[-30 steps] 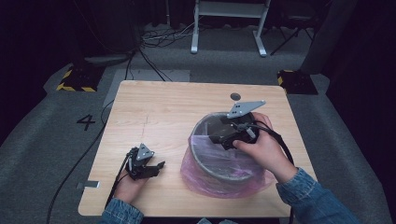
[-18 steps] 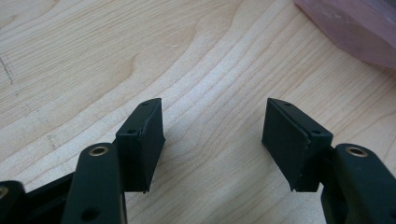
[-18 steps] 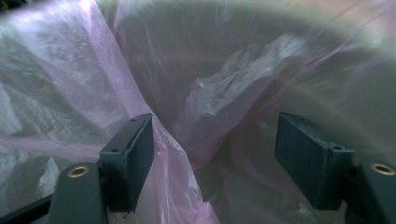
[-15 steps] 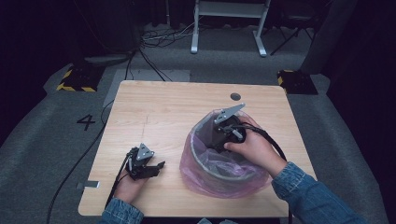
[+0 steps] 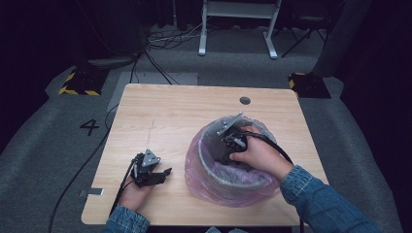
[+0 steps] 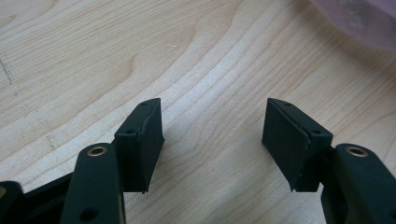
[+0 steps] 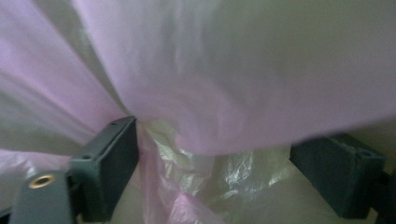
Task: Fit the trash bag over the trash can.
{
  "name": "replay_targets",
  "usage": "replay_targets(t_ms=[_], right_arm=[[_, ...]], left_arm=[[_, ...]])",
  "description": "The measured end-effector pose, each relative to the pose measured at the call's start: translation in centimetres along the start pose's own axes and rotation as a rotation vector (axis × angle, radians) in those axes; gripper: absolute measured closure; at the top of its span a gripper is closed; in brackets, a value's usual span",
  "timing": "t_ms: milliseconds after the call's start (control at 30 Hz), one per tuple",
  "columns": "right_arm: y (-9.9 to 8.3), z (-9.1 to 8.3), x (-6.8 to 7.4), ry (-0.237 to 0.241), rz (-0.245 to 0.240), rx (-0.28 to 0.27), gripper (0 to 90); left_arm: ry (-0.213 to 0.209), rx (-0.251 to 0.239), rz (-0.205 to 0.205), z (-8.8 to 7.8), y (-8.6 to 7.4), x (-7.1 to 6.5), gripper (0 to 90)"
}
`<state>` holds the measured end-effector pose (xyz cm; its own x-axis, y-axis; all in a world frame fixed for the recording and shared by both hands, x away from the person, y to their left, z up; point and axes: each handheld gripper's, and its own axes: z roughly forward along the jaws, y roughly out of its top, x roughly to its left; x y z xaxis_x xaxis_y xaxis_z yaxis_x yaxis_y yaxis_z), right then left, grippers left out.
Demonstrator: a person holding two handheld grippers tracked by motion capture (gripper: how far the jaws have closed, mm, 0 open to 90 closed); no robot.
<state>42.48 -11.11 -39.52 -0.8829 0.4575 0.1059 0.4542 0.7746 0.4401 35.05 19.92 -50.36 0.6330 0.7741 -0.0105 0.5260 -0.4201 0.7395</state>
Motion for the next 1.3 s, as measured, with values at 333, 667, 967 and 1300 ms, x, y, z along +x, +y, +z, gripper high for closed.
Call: replay_targets(t_ms=[333, 667, 967, 1300], right_arm=[[-0.5, 1.8, 0.3, 0.049, -0.043, 0.137, 15.6], [0.0, 0.5, 1.2, 0.072, -0.052, 0.068, 21.1], [0.3, -4.6, 2.2, -0.008, -0.024, -0.199, 21.1], [0.4, -7.0, 2.3, -0.080, -0.010, -0.341, 60.6]], left_arm=[[0.001, -0.002, 0.000, 0.0, 0.0, 0.0, 38.1], [0.001, -0.001, 0.000, 0.0, 0.0, 0.0, 38.0], [0.001, -0.001, 0.000, 0.0, 0.0, 0.0, 38.0], [0.002, -0.002, -0.001, 0.0, 0.0, 0.0, 37.8]])
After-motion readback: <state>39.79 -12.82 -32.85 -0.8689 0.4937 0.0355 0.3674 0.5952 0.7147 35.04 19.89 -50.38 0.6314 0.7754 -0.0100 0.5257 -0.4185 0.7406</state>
